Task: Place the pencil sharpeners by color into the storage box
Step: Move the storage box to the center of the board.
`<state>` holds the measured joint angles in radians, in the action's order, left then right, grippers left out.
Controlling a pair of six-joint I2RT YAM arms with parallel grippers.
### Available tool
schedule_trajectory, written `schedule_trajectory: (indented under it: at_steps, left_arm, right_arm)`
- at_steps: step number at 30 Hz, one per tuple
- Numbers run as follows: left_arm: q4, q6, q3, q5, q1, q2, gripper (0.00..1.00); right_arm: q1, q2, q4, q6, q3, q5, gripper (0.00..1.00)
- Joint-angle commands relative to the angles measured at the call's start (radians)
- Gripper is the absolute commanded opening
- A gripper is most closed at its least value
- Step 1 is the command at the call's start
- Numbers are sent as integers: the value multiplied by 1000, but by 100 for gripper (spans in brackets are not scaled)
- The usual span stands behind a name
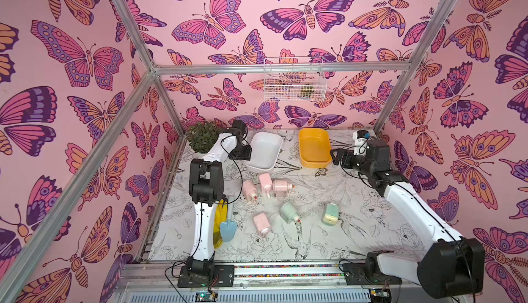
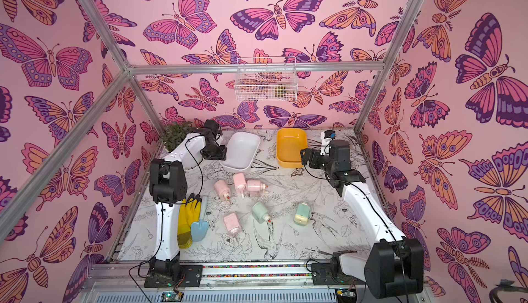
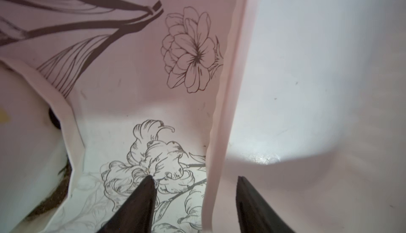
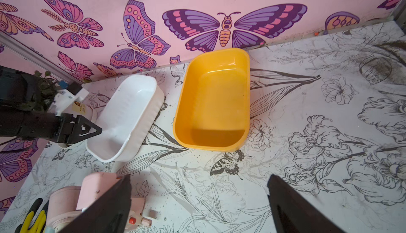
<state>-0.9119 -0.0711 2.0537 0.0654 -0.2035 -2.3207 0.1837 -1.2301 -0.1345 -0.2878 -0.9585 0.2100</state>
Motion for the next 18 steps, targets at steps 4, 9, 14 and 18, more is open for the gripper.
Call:
schedule_trajectory:
  at_steps: [4,9,14,18]
  left_arm:
    - [-27,19,91,-14,-14,-60,35]
    - [-25,-1,122,-53,-19,-79,18]
    - [-24,-16,134,-33,-24,-89,10]
    - [-24,-36,131,-55,-36,-87,7]
  right_arm:
    - [-1,60,-44,8,29,-42,99]
    - [-1,77,-50,9,32,-50,99]
    - [-1,80,-46,4,32,-49,99]
    - [0,88,-47,1,33,-44,99]
